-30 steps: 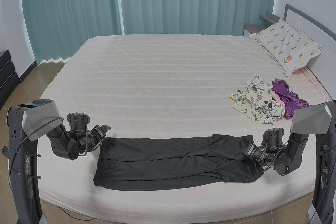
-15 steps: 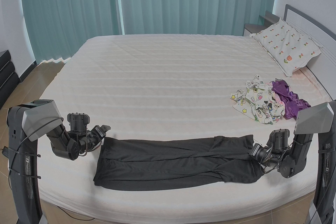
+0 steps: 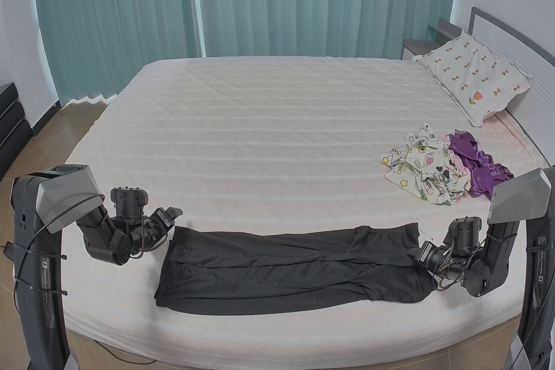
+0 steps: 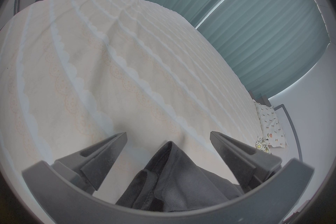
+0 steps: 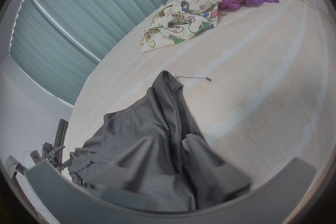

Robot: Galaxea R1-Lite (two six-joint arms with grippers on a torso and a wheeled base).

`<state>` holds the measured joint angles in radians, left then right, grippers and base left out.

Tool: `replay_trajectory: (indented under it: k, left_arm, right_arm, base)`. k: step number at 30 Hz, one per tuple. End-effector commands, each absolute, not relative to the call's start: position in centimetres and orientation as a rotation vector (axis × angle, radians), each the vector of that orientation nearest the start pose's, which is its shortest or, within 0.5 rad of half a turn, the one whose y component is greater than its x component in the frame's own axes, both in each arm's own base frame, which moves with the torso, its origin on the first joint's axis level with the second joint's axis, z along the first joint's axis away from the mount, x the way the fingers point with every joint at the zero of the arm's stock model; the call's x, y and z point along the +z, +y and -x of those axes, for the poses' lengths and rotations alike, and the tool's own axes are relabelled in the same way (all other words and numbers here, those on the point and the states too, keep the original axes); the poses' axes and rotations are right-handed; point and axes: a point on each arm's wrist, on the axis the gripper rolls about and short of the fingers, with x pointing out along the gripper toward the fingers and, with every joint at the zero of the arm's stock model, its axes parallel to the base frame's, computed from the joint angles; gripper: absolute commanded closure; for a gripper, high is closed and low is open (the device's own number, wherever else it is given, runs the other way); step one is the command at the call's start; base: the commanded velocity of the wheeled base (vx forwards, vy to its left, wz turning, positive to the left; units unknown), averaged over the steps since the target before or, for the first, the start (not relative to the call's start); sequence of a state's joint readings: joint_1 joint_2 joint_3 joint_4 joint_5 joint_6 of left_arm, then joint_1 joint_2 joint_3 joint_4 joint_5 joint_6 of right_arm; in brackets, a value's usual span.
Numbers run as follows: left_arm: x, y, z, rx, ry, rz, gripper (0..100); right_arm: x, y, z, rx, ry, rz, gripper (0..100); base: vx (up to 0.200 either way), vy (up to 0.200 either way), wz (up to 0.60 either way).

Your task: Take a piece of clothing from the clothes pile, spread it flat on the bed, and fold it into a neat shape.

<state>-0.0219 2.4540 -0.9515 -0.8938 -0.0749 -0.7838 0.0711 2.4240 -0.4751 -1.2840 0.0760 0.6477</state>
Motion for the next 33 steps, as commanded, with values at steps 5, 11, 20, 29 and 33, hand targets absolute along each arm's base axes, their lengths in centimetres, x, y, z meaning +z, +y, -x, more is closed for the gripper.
replay_trajectory:
  k: [5, 11, 20, 29, 33]
  left_arm:
    - [-0.8, -1.3, -36.8, 0.047, 0.677, 0.813, 0]
    - [0.2, -4.0, -34.4, -0.072, 0.755, 0.792, 0]
    - [-2.3, -5.0, -33.7, -0.062, 0.811, 0.581, 0]
    - [-3.4, -6.0, -33.4, -0.056, 0.839, 0.53, 0]
    - [-3.9, -6.1, -33.8, -0.015, 0.824, 0.496, 100]
  right_arm:
    - [-5.2, 2.3, -30.8, -0.068, 0.636, -0.637, 0]
    - [-5.2, 2.2, -30.6, -0.065, 0.627, -0.639, 0]
    - [-5.5, 2.2, -30.6, -0.066, 0.628, -0.639, 0]
    - [-5.5, 2.2, -30.6, -0.066, 0.628, -0.639, 0]
    - [-5.5, 2.2, -30.6, -0.066, 0.628, -0.64, 0]
  base:
    - [0.0, 0.0, 0.0]
    - [0.0, 0.0, 0.0]
    - [0.0, 0.0, 0.0]
    - [0.0, 0.0, 0.0]
    - [0.0, 0.0, 0.0]
